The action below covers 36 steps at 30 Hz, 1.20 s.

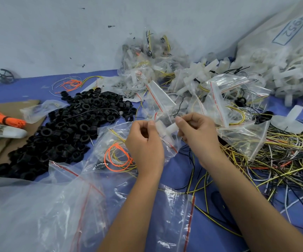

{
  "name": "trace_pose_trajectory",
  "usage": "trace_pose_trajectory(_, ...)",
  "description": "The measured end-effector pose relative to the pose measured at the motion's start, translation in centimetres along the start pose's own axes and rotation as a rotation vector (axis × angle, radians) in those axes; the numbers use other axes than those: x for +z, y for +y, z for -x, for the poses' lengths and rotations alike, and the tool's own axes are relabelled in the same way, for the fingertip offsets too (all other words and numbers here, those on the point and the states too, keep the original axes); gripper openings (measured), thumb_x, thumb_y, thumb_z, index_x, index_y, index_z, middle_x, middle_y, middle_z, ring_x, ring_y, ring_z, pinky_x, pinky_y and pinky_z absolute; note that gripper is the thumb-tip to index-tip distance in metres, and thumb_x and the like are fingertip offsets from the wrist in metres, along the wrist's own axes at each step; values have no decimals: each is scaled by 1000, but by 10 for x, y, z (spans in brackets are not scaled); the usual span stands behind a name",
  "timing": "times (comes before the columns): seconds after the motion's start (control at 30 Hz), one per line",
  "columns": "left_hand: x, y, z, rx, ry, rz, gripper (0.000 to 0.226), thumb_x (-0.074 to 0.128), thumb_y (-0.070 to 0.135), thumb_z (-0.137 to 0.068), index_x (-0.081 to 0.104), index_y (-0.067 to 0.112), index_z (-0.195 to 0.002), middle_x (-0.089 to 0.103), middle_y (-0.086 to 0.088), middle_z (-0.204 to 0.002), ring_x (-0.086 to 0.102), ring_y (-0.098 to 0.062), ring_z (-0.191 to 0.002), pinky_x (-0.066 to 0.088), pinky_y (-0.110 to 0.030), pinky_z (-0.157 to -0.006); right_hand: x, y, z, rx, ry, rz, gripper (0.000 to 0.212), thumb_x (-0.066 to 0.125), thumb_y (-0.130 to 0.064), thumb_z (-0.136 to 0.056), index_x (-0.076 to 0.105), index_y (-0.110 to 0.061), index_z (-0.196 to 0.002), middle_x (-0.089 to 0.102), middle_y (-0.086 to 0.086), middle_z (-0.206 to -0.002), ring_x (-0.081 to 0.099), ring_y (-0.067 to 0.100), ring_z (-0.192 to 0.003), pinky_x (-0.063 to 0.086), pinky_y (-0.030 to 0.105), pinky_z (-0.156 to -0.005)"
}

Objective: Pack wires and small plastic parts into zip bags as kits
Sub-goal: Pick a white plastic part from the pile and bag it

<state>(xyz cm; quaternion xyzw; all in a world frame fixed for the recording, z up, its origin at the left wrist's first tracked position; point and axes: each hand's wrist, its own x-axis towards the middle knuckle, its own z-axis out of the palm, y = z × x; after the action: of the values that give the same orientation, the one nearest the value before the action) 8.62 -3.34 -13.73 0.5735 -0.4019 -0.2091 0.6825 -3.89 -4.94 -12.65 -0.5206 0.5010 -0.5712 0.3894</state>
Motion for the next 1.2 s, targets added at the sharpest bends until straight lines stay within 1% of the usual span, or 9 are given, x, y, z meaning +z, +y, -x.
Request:
trace_pose_trajectory(0.2,-3,6,6,269,-12,-95,17,60,22,-98,58,15,-83,62,5,-70,58,-20,-65,48,-42,-63,2,-1,3,-278,-28,351,8,78,-24,-86,73,-19,-84,67,-1,-63,63,14,-60,53,33,-60)
trace_pose_trajectory(0.4,-3,14,17,536,-20,-248,18,62,22,-98,62,10,-85,59,1,-78,50,-20,-72,34,-28,-67,9,-4,9,-297,-370,222,17,70,-5,-91,76,-18,-100,75,3,-82,71,25,-74,57,46,-65)
trace_pose_trajectory(0.5,-3,16,19,632,-7,-236,19,61,20,-97,63,6,-85,61,-3,-80,53,-26,-74,38,-32,-68,12,-5,13,-210,-473,34,18,69,-11,-89,73,-28,-86,69,-8,-72,62,13,-63,50,38,-56)
trace_pose_trajectory(0.63,-2,19,22,704,-32,-182,18,61,17,-97,63,6,-84,59,-3,-79,49,-22,-75,35,-27,-71,18,-6,18,-120,-513,-217,20,70,-20,-81,65,-3,-91,62,-7,-73,58,4,-70,49,25,-63)
trace_pose_trajectory(0.7,0,19,24,699,-50,-163,18,61,16,-97,63,6,-83,56,-1,-78,47,-19,-74,34,-25,-72,20,-6,21,-120,-522,-236,8,63,-16,-85,60,-8,-86,59,-15,-66,52,-5,-64,45,13,-59)
trace_pose_trajectory(0.87,1,14,24,656,-58,-168,13,67,11,-94,63,6,-82,56,0,-77,44,-15,-73,33,-23,-72,23,-1,18,-224,-406,395,31,44,-21,-78,50,5,-61,47,14,-60,39,21,-65,42,56,-58)
trace_pose_trajectory(0.97,2,12,23,644,-64,-175,13,67,11,-94,63,6,-83,56,2,-77,45,-16,-72,33,-23,-71,25,-2,23,-224,-372,410,23,45,-20,-82,47,-13,-60,47,7,-59,39,19,-63,40,48,-56)
trace_pose_trajectory(1.1,2,14,24,638,-50,-160,17,62,19,-97,63,8,-84,45,12,-80,39,-7,-76,31,-13,-74,26,-5,26,-85,-513,2,28,46,-3,-99,49,-20,-77,48,-7,-71,45,-4,-64,41,15,-61)
trace_pose_trajectory(1.2,2,13,24,587,-46,-157,14,64,17,-96,64,8,-85,55,7,-79,43,-7,-75,32,-11,-74,25,-3,23,-51,-624,31,32,45,4,-102,49,-19,-80,46,-5,-73,44,-3,-65,41,17,-62)
